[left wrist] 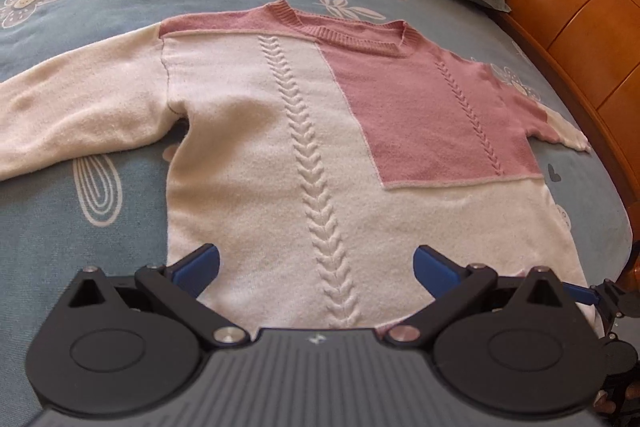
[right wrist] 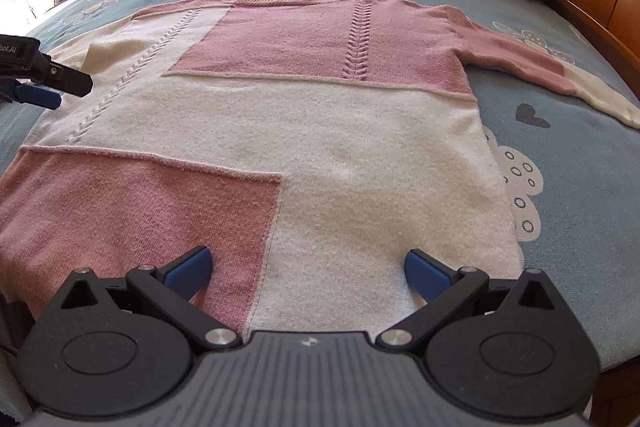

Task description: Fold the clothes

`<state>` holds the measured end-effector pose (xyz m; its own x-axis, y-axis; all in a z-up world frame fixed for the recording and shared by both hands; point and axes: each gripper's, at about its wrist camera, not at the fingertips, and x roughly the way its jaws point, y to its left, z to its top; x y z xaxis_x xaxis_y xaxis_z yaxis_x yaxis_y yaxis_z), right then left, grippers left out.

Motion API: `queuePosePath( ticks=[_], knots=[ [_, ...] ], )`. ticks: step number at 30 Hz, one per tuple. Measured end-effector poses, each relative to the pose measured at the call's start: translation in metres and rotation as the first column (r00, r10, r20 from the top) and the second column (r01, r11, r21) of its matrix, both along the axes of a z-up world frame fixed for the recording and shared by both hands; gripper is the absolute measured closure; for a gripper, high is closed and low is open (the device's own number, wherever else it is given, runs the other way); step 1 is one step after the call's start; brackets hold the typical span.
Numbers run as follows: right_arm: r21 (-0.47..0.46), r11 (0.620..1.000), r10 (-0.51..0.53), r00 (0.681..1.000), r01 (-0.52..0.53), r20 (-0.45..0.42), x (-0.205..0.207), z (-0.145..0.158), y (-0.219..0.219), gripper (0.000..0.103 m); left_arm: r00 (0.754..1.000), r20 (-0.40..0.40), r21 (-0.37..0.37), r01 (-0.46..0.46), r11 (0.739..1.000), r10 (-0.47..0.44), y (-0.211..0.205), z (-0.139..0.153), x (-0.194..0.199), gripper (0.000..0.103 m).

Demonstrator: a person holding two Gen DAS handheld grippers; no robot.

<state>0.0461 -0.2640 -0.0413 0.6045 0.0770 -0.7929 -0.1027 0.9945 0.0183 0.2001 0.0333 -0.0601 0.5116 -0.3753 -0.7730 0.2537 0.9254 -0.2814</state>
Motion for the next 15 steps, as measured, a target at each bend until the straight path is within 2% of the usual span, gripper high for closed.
queuePosePath(
  ticks=[3,6,8,10,12,15],
  knots=[
    [-0.001,1.0,0.0,1.0,0.0,0.006,0.0,0.0,0.0,0.0,0.997,0.043,-0.039,-0.058,0.998,0.06,0.01,0.019,0.032,0.001],
    [-0.001,1.0,-0.002,1.0,0.002,0.005,0.0,-0.001,0.001,0.0,0.992,0.01,-0.148,-0.12,0.982,0.122,0.022,0.025,0.071,0.001],
    [-0.001,1.0,-0.002,1.0,0.002,0.003,0.0,0.0,0.001,0.0,0.991,-0.04,-0.202,-0.134,0.97,0.128,0.024,0.017,0.088,0.001],
    [-0.002,1.0,-0.002,1.0,0.002,0.001,0.001,0.0,0.001,0.0,0.989,-0.097,-0.226,-0.132,0.965,0.113,0.021,0.001,0.1,0.001],
    [-0.003,1.0,0.0,1.0,0.0,0.002,0.001,-0.001,0.0,0.0,0.984,-0.137,-0.216,-0.144,0.966,0.116,0.02,-0.015,0.106,0.001],
    [-0.003,1.0,0.0,1.0,0.0,0.002,0.001,-0.001,0.0,0.0,0.979,-0.146,-0.22,-0.172,0.96,0.142,0.028,-0.029,0.107,0.001]
  ],
)
